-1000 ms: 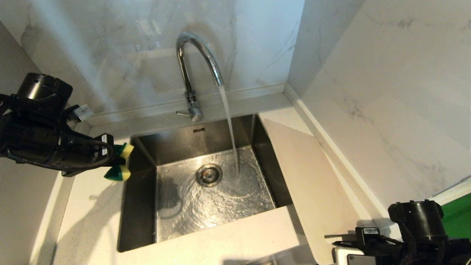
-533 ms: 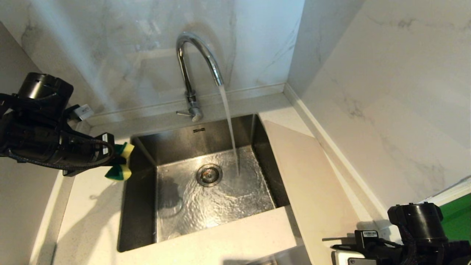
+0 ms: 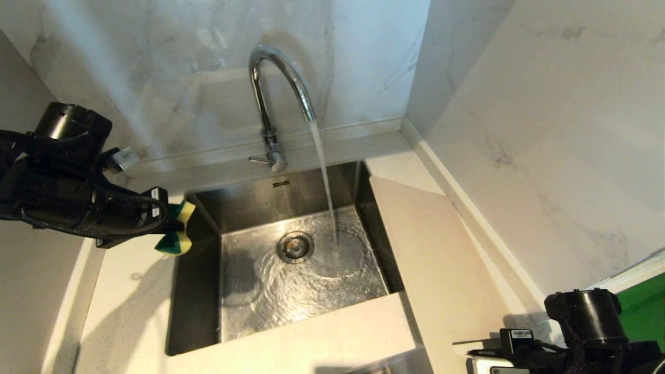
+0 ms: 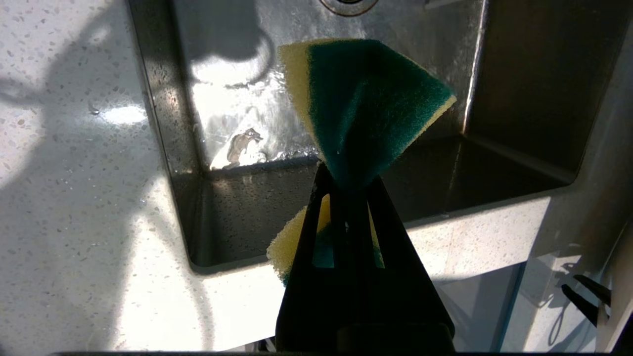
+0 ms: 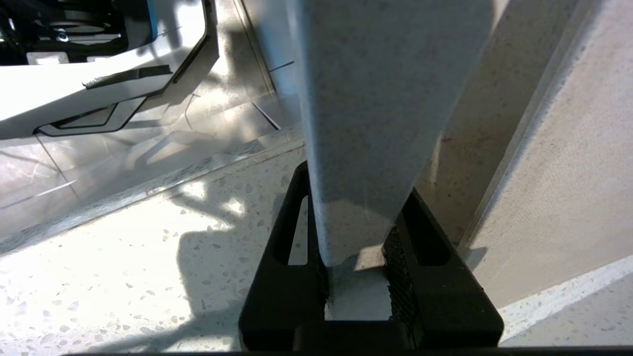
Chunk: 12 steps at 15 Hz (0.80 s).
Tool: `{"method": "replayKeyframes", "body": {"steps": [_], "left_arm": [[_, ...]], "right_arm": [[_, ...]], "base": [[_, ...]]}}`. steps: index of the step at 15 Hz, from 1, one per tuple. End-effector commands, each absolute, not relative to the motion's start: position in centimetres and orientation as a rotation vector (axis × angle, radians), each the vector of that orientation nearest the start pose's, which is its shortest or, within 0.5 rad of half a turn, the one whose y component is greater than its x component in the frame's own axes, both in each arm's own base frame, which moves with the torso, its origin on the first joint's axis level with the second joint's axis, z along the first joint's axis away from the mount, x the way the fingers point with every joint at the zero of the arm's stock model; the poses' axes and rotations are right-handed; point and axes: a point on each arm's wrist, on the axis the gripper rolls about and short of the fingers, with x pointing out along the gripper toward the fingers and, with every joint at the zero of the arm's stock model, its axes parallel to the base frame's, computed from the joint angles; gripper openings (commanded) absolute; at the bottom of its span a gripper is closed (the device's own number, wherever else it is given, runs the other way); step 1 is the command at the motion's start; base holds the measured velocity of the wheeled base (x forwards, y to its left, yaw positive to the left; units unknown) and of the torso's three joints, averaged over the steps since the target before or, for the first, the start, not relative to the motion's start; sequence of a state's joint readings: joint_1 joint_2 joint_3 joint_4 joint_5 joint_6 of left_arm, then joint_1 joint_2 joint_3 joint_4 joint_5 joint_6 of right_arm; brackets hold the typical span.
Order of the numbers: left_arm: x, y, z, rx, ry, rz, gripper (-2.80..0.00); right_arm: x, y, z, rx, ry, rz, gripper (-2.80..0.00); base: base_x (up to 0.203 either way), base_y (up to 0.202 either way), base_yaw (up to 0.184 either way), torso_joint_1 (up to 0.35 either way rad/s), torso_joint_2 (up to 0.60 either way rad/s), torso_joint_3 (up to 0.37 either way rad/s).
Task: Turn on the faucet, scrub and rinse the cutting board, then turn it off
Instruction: Put down the cutting board
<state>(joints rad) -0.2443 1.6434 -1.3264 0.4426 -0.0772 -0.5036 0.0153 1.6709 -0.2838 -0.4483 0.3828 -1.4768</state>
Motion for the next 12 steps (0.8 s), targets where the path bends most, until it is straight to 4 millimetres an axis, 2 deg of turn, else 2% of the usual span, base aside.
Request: {"method": "replayKeyframes", "body": {"steps": [1, 12], "left_arm": [[27.89, -7.17, 24.55, -0.415, 0.822, -0.107, -2.80], [28.26, -8.09, 24.49, -0.420, 0.829, -0.124, -2.80]], "right_arm": [[19.64, 1.15, 5.52, -1.170, 0.479, 0.972, -2.80], [20.10, 1.19, 4.99, -1.111, 0.520, 0.970, -2.80]], "base": [[0.000, 0.000, 0.000, 0.000, 0.00, 0.000], [0.000, 0.000, 0.000, 0.000, 0.00, 0.000]]}}
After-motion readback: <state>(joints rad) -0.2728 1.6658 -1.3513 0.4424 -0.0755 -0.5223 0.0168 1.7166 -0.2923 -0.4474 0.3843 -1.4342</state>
